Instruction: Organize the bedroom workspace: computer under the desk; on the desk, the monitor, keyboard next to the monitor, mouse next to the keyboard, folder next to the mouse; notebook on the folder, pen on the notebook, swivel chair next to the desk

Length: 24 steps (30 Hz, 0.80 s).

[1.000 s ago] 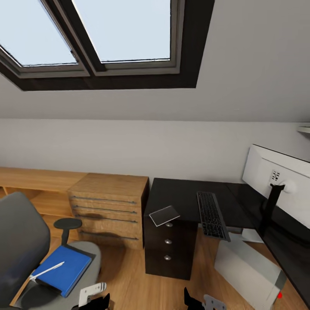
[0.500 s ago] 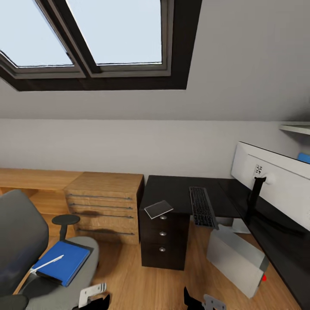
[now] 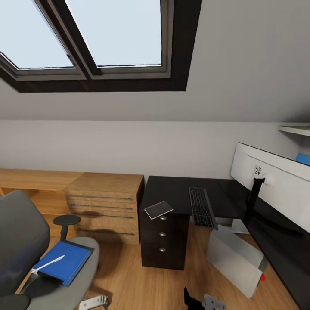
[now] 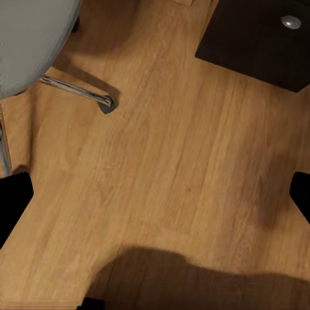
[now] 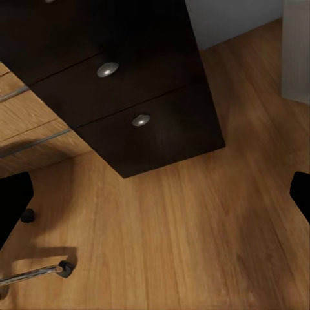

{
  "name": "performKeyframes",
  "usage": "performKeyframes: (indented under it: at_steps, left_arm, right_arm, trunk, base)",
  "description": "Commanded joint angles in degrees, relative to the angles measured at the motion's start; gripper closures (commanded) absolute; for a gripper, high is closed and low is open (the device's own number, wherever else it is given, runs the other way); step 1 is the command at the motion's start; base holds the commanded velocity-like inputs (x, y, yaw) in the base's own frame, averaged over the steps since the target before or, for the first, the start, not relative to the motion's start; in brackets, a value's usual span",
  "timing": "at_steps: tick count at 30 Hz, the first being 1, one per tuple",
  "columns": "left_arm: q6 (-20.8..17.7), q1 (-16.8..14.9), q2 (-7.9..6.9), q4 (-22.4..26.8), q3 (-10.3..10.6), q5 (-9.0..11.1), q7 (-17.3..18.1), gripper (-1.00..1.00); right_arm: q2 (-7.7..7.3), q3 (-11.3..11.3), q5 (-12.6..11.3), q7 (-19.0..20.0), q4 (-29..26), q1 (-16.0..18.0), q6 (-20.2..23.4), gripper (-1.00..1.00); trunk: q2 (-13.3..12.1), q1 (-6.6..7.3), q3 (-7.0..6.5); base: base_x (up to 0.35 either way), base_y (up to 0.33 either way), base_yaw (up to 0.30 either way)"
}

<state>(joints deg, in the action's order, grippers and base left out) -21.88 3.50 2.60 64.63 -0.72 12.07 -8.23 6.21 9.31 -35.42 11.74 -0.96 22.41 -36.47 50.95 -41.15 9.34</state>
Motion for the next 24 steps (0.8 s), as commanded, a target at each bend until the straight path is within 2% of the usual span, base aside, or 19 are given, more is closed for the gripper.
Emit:
performKeyframes:
  at_steps: [1,11,17,24]
  left_arm:
    - [-0.27,0.01,0.01,0.08,-0.05,0.6,-0.32,-1.0]
    - [0.05,0.01,-0.04,-1.54,-0.14,0.52,-0.44,-1.0]
    - [3.95,0.01,-0.05,-3.11,-0.03,0.58,-0.62,-1.0]
    - [4.39,0.01,-0.05,-3.58,0.01,0.55,-0.64,-1.0]
  right_arm:
    - [0.0,0.36,-0.62,0.31,0.11,0.06,-0.18,-1.0]
    - [-0.06,0.36,-0.62,0.31,0.16,0.05,-0.18,-1.0]
    - [-0.06,0.36,-0.62,0.31,0.09,0.08,-0.18,-1.0]
    - [-0.06,0.36,-0.62,0.31,0.08,0.08,-0.18,-1.0]
  trunk:
    - [-0.35,0.21,-0.11]
    - [-4.37,2.41,-1.91]
    - [-6.77,3.73,-2.99]
    - [-9.58,5.26,-4.24]
  base:
    - [0.0,0.0,0.0]
    - [0.0,0.0,0.0]
    - [0.0,0.0,0.0]
    - [0.0,0.0,0.0]
